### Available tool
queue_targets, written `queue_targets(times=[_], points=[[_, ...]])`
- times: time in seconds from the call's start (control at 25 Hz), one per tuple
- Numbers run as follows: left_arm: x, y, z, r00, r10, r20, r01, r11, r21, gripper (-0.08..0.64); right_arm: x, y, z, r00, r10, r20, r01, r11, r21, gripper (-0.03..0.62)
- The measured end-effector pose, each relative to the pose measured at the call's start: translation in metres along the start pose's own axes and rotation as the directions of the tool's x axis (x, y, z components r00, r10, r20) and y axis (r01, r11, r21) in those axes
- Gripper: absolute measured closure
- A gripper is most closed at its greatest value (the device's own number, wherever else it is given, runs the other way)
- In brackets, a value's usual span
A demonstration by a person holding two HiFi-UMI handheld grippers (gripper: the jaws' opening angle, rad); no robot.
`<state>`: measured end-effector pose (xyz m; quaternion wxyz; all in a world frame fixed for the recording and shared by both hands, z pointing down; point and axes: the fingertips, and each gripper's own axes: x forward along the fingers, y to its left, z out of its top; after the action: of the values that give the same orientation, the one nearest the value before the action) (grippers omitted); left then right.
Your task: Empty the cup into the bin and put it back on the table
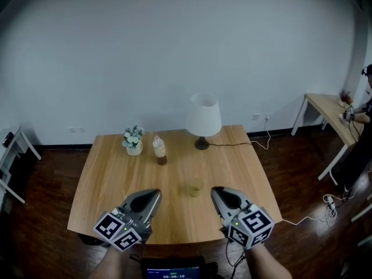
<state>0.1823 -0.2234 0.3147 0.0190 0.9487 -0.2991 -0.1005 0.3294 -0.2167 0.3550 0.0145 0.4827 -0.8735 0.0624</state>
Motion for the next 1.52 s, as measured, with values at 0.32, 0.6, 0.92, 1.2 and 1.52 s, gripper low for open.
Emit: queue_targets(times=[0.32,0.6,0.92,1.2,1.52], points=[[0.001,0.034,-0.006,0.998,-0.051,-0.024,0.050,0.998,-0.031,0.565,0.031,-0.007,-0.003,0.997,-0.071,-0.014,0.071,0.997,0.011,0.591],[0.004,0.052,-0.016,0.995,-0.088,-0.035,0.087,0.995,-0.041,0.565,0.055,-0.010,-0.007,0.993,-0.112,-0.038,0.112,0.994,-0.018,0.554],[0.011,0.071,-0.035,0.995,-0.089,-0.050,0.084,0.993,-0.087,0.565,0.073,-0.020,-0.022,0.987,-0.131,-0.091,0.129,0.991,-0.026,0.540],[0.023,0.083,-0.045,0.997,-0.059,-0.054,0.054,0.994,-0.097,0.565,0.086,-0.042,-0.035,0.985,-0.123,-0.122,0.123,0.992,-0.008,0.540],[0.048,0.097,-0.049,0.998,-0.021,-0.060,0.016,0.997,-0.073,0.565,0.103,-0.066,-0.027,0.988,-0.098,-0.117,0.097,0.995,-0.014,0.539]])
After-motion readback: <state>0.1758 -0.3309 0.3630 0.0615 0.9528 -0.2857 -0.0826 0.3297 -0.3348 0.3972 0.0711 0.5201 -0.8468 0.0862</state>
